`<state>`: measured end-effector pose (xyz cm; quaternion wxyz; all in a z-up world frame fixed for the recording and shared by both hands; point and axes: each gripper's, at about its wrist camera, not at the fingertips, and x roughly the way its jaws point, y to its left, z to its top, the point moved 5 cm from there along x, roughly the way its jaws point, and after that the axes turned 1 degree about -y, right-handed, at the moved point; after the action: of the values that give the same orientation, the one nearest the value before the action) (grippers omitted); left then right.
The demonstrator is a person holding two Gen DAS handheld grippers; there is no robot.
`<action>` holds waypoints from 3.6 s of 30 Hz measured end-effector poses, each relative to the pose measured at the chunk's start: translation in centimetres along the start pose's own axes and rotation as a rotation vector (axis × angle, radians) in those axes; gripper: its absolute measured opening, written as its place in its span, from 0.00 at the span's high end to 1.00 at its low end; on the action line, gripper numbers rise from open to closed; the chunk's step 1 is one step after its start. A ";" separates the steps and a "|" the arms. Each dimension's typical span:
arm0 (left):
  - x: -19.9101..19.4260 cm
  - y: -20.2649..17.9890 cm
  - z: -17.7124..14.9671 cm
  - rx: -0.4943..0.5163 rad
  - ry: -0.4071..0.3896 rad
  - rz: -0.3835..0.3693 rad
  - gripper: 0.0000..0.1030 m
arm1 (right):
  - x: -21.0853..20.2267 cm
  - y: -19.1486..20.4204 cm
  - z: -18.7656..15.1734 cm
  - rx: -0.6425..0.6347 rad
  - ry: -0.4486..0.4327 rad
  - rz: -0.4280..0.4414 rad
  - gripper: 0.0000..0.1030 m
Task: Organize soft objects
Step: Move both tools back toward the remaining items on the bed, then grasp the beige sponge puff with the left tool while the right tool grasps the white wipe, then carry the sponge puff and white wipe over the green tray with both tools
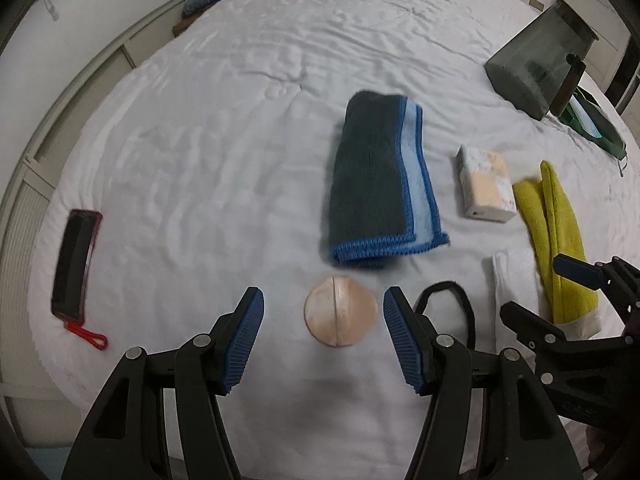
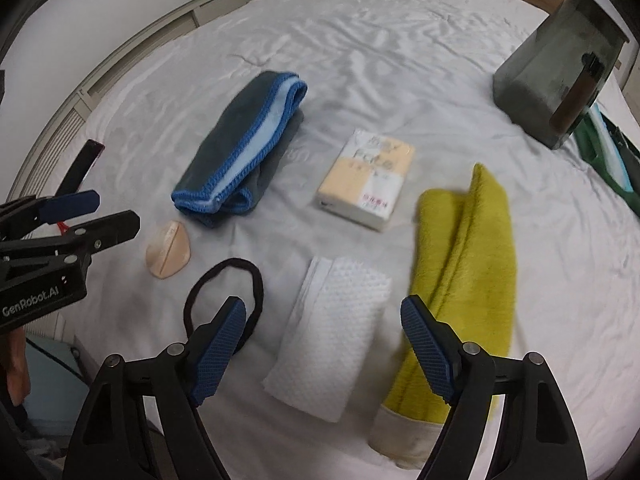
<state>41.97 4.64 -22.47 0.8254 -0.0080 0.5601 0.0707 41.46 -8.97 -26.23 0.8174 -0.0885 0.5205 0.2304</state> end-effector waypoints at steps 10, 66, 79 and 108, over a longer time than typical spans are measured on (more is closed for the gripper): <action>3.1 -0.1 -1.1 0.017 0.042 -0.032 0.45 | 3.3 -0.2 -1.0 0.027 0.031 -0.018 0.27; 6.0 -0.6 -1.7 0.055 0.053 -0.024 0.90 | 3.8 0.6 -2.2 -0.073 -0.025 -0.110 0.87; 1.5 -0.8 -0.4 0.016 0.042 0.046 0.90 | -1.9 -0.4 -0.5 -0.080 -0.078 -0.061 0.87; -7.5 -32.7 10.4 0.235 -0.044 -0.211 0.90 | -22.0 -26.3 -0.6 0.042 -0.185 -0.307 0.87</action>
<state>52.99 -27.54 -13.79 0.8355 0.0312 0.5424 -0.0824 45.59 -38.58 -9.38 0.8891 -0.1283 0.4280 0.0990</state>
